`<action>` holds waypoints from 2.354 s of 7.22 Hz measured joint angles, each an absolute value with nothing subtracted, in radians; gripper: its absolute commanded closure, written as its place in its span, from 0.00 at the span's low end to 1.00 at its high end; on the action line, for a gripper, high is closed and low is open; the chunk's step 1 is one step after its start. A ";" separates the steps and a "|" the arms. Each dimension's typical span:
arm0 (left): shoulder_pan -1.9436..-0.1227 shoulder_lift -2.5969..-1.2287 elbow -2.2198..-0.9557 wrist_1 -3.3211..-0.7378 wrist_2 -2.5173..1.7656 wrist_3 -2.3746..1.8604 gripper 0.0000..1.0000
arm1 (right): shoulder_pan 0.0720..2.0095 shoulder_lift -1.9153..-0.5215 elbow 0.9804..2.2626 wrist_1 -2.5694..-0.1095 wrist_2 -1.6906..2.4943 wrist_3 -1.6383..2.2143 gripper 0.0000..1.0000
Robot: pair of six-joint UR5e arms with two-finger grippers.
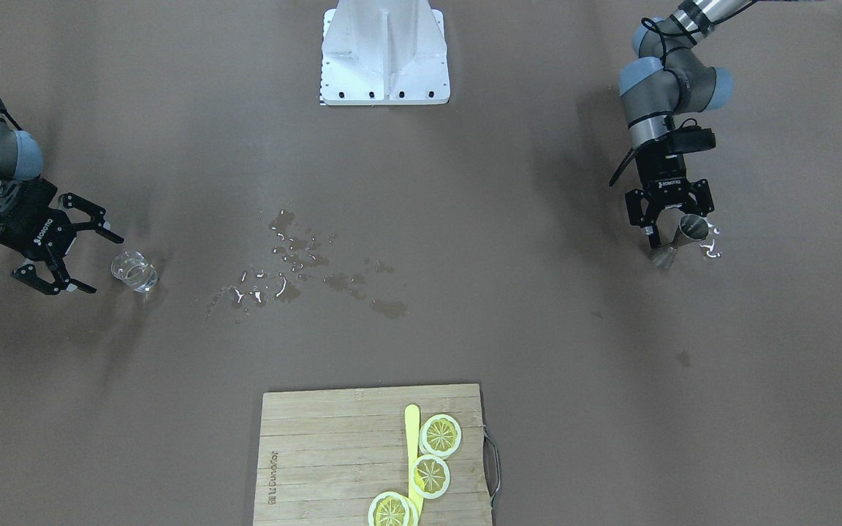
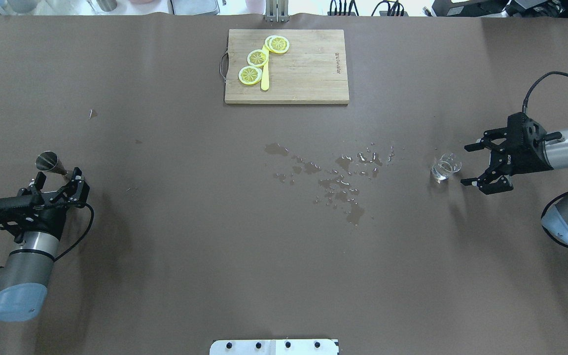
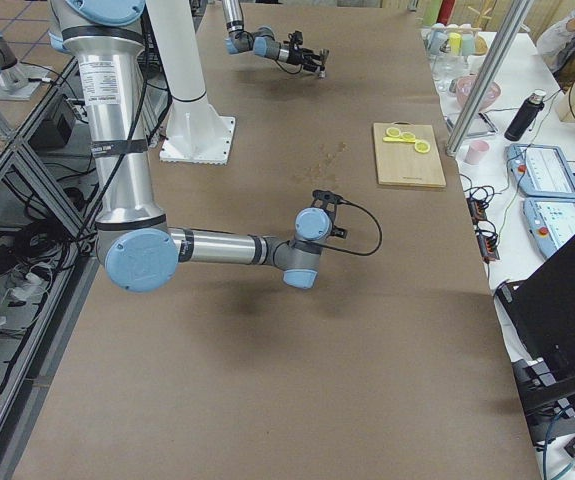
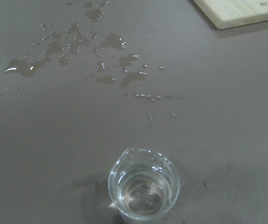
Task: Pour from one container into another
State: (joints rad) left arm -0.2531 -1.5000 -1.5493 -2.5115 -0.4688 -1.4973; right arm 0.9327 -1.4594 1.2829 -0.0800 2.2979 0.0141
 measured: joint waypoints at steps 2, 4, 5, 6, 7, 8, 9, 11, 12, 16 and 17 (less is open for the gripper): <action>-0.253 -1.500 -1.547 -2.519 -0.469 -1.495 0.61 | 0.926 -1.459 1.240 0.024 2.290 0.037 0.05; -0.253 -1.497 -1.553 -2.519 -0.465 -1.488 1.00 | 0.922 -1.452 1.190 0.110 2.290 0.070 0.05; -0.256 -1.494 -1.556 -2.520 -0.464 -1.474 1.00 | 0.920 -1.441 1.162 0.143 2.290 0.082 0.05; -0.267 -1.476 -1.577 -2.529 -0.466 -1.420 1.00 | 0.919 -1.427 1.133 0.175 2.290 0.098 0.05; -0.295 -1.441 -1.630 -2.568 -0.486 -1.319 1.00 | 0.917 -1.413 1.114 0.192 2.290 0.109 0.05; -0.347 -1.414 -1.680 -2.641 -0.544 -1.182 1.00 | 0.915 -1.400 1.103 0.198 2.289 0.114 0.05; -0.413 -1.404 -1.707 -2.724 -0.654 -1.039 1.00 | 0.912 -1.391 1.096 0.200 2.287 0.117 0.05; -0.522 -1.472 -1.701 -2.857 -0.915 -0.805 1.00 | 0.899 -1.385 1.092 0.202 2.275 0.119 0.05; -0.544 -1.565 -1.670 -2.904 -0.991 -0.710 1.00 | 0.891 -1.384 1.091 0.201 2.266 0.120 0.05; -0.554 -1.776 -1.607 -2.950 -1.227 -0.531 1.00 | 0.877 -1.381 1.086 0.201 2.245 0.120 0.07; -0.552 -1.802 -1.594 -2.952 -1.259 -0.513 1.00 | 0.877 -1.377 1.084 0.201 2.243 0.121 0.07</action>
State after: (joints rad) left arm -0.5521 -1.8019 -1.5944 -2.9525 -1.2590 -0.5128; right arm 0.8767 -1.3774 1.0842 0.2006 2.2428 0.1207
